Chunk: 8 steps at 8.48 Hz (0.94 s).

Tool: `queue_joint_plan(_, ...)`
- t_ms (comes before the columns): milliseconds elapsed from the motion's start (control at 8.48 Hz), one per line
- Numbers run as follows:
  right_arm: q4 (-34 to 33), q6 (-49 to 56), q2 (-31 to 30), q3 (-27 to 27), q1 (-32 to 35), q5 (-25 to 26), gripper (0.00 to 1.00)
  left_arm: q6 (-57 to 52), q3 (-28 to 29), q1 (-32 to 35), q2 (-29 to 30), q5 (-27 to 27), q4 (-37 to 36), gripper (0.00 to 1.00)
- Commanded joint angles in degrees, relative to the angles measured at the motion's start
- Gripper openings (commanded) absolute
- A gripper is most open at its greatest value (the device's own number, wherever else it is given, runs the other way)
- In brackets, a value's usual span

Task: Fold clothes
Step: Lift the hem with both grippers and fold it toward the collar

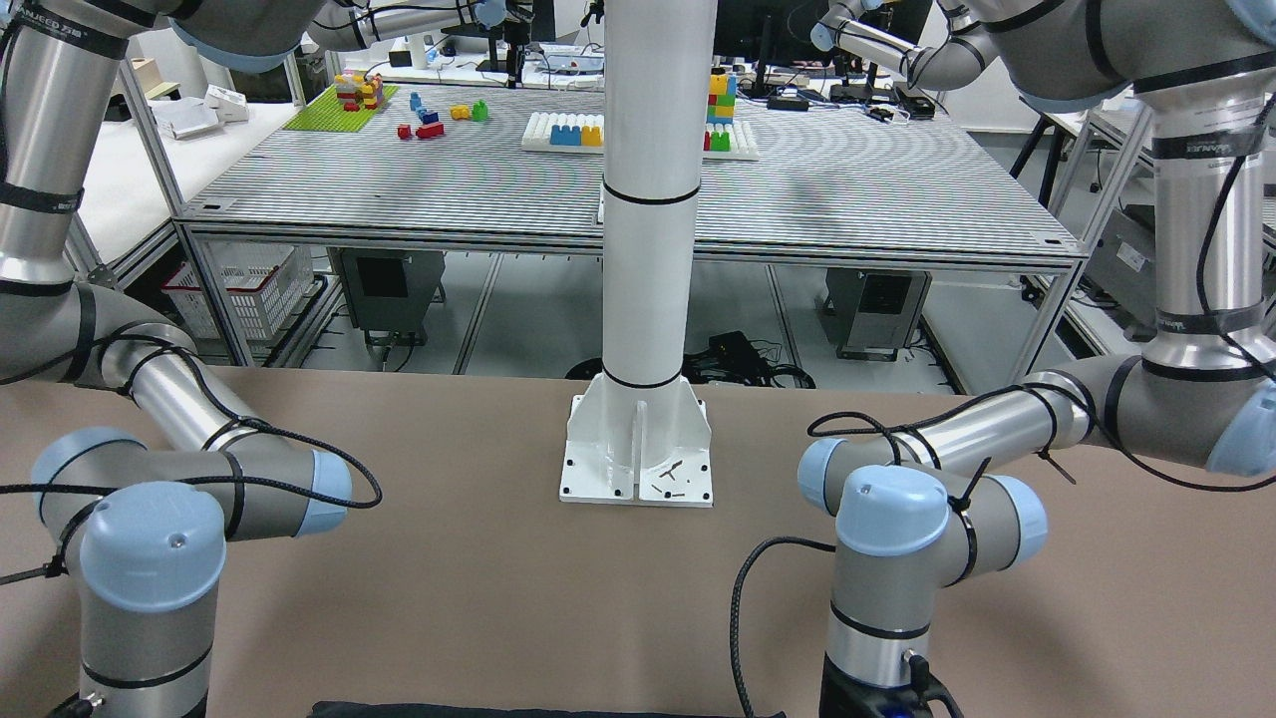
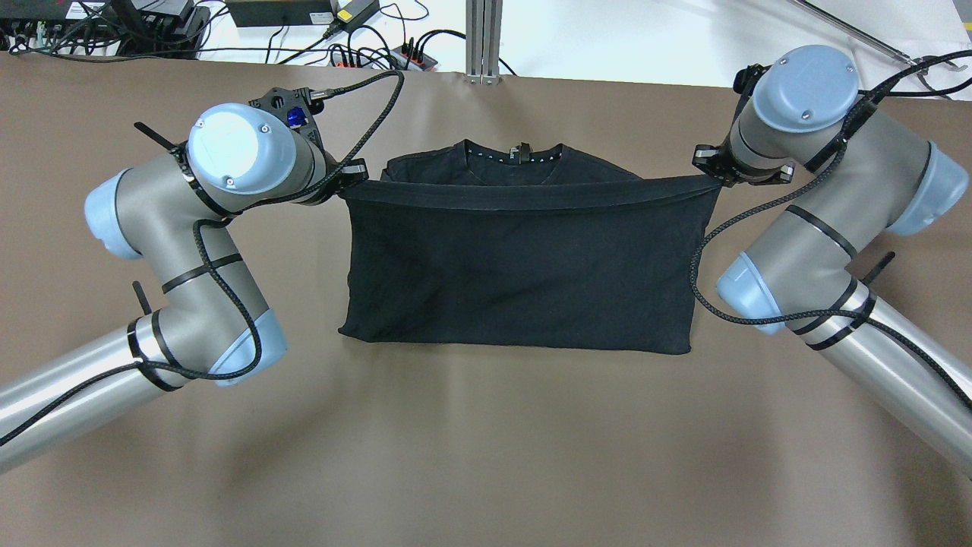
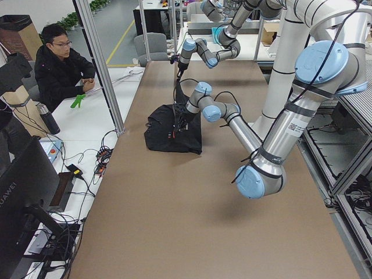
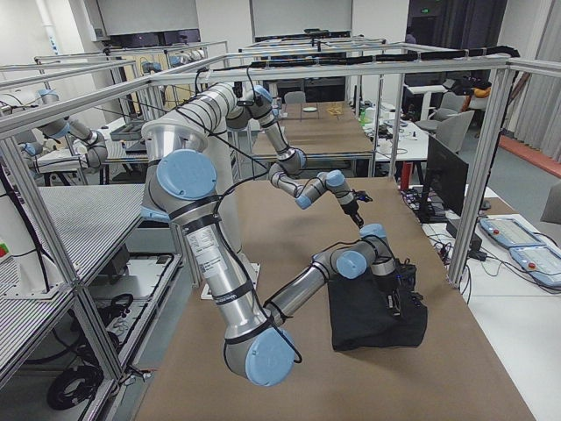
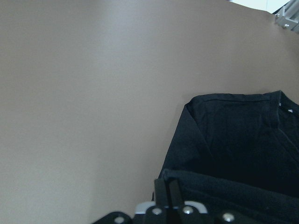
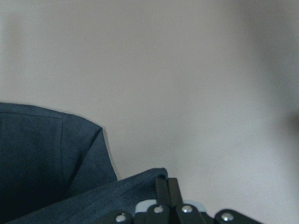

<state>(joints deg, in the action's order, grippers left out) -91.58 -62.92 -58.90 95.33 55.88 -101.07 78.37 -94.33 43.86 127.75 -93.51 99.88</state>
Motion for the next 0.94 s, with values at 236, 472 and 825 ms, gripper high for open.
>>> queue_joint_plan(236,11.41,-0.63,1.07,-11.64,-1.39,2.28,0.07,-0.24,16.8,1.22,3.82,-0.01,14.63,0.11)
queue_joint_plan(472,11.95,-10.24,6.39,-16.55,-1.39,2.63,0.46,-0.33,17.16,2.27,3.82,-0.79,15.17,0.35)
queue_joint_plan(825,13.45,-13.62,8.54,-18.61,-1.39,2.63,0.61,-0.42,20.5,3.07,4.35,-1.5,19.21,0.53)
